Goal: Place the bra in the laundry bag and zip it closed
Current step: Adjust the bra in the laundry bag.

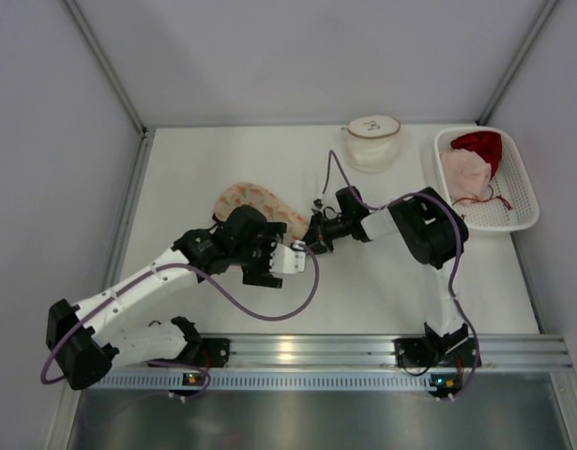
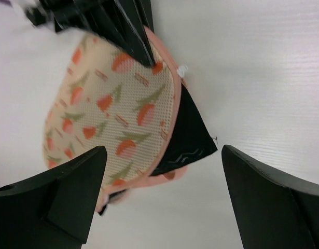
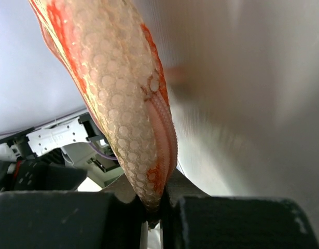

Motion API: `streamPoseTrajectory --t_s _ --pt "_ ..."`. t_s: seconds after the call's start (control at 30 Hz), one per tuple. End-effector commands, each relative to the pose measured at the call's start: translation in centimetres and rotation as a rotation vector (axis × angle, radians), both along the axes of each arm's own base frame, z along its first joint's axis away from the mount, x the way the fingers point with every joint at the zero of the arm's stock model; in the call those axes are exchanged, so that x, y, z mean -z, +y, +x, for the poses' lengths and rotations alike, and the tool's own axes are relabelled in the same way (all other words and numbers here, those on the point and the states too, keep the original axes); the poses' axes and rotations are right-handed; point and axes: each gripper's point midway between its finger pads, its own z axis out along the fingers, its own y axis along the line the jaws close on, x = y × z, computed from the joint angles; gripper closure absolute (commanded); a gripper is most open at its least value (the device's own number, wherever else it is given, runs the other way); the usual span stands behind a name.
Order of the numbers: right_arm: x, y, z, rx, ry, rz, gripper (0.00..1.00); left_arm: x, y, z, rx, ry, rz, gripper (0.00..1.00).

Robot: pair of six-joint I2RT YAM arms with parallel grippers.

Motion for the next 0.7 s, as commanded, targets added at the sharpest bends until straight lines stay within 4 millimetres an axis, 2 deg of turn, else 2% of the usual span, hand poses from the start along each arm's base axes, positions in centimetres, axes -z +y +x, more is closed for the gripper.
streamPoseTrajectory --t_s 0.0,0.1,0.23,0.47,0.67 --pt "0.1 -0.7 -0.4 0.020 0.062 -0.023 1.00 1.7 1.1 1.2 -0.203 0.023 -0.075 0.02" --pt "0.0 -0.6 -0.5 0.019 0.070 -0.018 1.00 2.0 0.9 1.3 -0.273 0.046 -0.131 0.02" --pt "-0.2 -0.6 -0.7 0.015 0.076 -0.014 1.00 1.3 -0.4 2.3 -0.291 0.022 -0.202 0.02" --pt "-0.5 -0.7 -1.0 0.011 0.090 -0.002 1.00 3.5 -0.1 4.4 -0.320 -0.047 -0.142 0.02" --pt "-1.0 -0.6 -1.1 0.002 0.097 0.012 1.00 3.8 -0.3 4.1 -0.269 -0.057 -0.142 0.02"
